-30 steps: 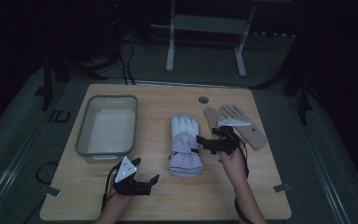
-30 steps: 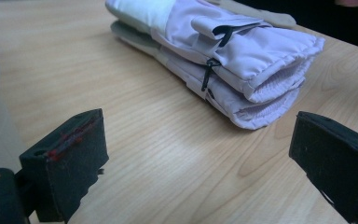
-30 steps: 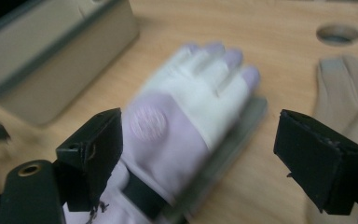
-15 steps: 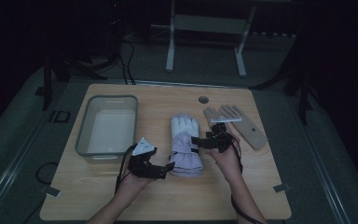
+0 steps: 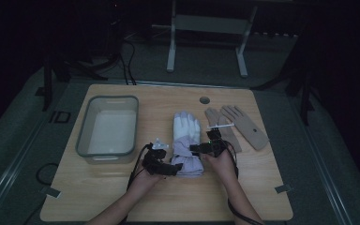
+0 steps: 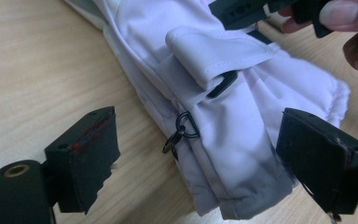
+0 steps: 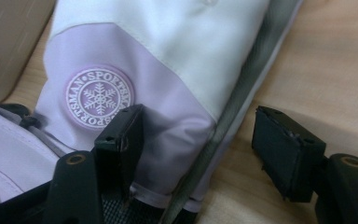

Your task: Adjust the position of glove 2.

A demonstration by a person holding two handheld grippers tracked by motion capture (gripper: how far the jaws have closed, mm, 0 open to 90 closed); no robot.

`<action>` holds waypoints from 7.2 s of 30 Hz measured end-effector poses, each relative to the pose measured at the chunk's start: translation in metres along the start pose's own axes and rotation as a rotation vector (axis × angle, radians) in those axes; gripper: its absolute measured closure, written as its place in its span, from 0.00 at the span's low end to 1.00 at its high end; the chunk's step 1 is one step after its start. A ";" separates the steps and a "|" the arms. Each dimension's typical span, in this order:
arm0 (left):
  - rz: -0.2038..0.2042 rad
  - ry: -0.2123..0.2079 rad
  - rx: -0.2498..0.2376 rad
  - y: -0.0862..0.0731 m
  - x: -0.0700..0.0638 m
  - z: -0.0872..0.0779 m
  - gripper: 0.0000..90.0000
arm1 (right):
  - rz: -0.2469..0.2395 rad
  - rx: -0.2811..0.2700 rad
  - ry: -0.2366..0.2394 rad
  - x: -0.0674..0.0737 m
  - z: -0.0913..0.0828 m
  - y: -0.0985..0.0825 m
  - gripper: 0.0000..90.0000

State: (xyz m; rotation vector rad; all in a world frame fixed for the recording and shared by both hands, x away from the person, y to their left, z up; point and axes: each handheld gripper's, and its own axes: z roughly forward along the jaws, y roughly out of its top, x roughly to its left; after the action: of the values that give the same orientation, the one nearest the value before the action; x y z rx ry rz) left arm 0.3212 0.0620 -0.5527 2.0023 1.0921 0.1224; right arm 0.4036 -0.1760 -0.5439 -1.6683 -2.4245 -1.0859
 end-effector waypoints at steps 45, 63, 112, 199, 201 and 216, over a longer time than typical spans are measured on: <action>0.033 -0.067 0.007 0.059 0.010 -0.071 0.79 | -0.150 -0.154 0.041 0.066 -0.058 0.054 0.84; 0.033 0.008 0.011 0.082 0.049 -0.134 0.80 | -0.190 -0.189 0.088 0.122 -0.048 0.102 0.84; -0.179 0.131 0.182 -0.006 0.171 -0.175 0.79 | -0.322 0.076 0.046 0.236 0.120 0.119 0.84; 0.112 -0.018 -0.180 0.007 0.051 -0.100 0.16 | -0.383 -0.124 0.036 0.068 -0.043 0.061 0.16; 0.129 -0.017 -0.187 0.005 0.047 -0.096 0.16 | -0.385 -0.131 0.033 0.059 -0.050 0.060 0.16; 0.246 -0.078 -0.158 -0.014 0.020 -0.062 0.16 | -0.357 -0.194 -0.113 -0.011 -0.075 0.049 0.17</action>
State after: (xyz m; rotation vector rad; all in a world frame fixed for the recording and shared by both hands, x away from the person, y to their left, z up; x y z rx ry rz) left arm 0.2973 0.1185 -0.5281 1.9734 0.7601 0.2499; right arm 0.4214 -0.2155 -0.4649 -1.4069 -2.8517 -1.3380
